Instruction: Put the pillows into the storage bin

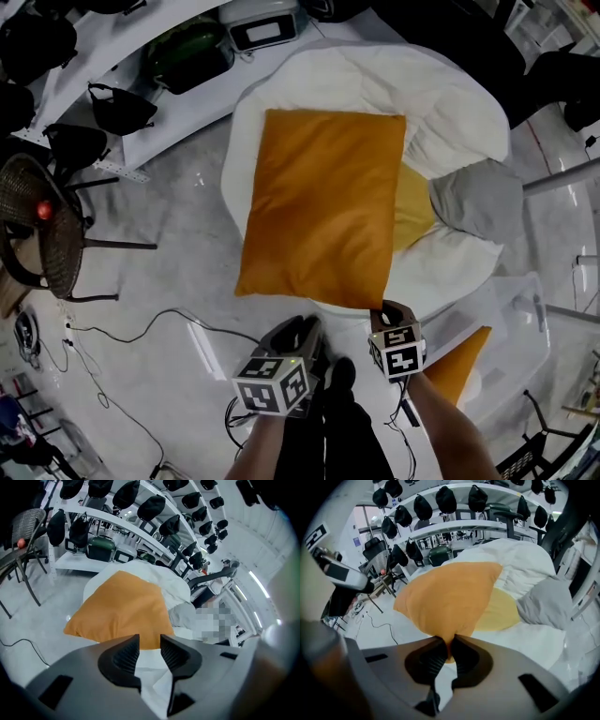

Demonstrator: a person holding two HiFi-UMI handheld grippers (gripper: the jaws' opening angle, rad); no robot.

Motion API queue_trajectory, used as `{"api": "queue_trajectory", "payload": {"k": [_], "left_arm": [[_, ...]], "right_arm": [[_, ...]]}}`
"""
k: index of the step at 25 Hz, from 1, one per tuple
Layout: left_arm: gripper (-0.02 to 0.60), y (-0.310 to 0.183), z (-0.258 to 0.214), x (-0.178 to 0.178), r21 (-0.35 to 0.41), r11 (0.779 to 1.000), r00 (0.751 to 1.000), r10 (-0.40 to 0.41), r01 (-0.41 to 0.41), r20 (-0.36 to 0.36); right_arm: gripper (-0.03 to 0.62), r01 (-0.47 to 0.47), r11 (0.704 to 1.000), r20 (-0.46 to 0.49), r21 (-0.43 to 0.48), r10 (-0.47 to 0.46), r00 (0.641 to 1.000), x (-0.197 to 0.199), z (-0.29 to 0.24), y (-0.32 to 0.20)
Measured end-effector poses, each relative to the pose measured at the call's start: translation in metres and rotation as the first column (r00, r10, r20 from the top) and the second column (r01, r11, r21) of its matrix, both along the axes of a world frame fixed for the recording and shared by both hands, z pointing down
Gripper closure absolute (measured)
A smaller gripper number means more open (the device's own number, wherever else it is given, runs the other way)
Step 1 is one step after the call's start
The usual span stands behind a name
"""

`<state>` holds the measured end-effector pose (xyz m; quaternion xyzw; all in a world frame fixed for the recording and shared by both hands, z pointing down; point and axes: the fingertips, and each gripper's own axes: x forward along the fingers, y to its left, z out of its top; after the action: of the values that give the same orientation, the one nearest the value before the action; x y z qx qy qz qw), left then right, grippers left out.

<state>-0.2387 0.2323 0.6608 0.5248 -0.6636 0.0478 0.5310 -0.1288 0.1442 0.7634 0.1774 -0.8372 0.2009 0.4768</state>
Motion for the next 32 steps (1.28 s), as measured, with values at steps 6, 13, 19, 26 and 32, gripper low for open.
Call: {"api": "queue_trajectory", "payload": {"k": [6, 13, 19, 26, 32], "left_arm": [[0.443, -0.011, -0.052, -0.015, 0.034, 0.999, 1.0, -0.011, 0.011, 0.009], [0.443, -0.036, -0.132, -0.019, 0.106, 0.994, 0.999, 0.034, -0.036, 0.023], [0.443, -0.05, -0.19, -0.009, 0.149, 0.985, 0.996, 0.086, -0.087, 0.019], [0.443, -0.082, -0.25, 0.01, 0.231, 0.956, 0.983, 0.179, -0.181, 0.033], [0.443, -0.099, -0.286, 0.035, 0.305, 0.929, 0.976, 0.219, -0.209, 0.0]], "right_arm": [[0.577, -0.126, 0.988, 0.129, -0.091, 0.138, 0.982, -0.014, -0.073, 0.003], [0.577, -0.248, 0.957, 0.23, -0.15, 0.278, 0.933, -0.022, -0.164, -0.003], [0.577, -0.334, 0.928, 0.3, -0.164, 0.37, 0.879, -0.025, -0.23, -0.012], [0.577, -0.404, 0.904, 0.375, -0.14, 0.426, 0.823, -0.017, -0.303, -0.036], [0.576, -0.486, 0.859, 0.43, -0.163, 0.505, 0.748, 0.014, -0.345, -0.051]]}}
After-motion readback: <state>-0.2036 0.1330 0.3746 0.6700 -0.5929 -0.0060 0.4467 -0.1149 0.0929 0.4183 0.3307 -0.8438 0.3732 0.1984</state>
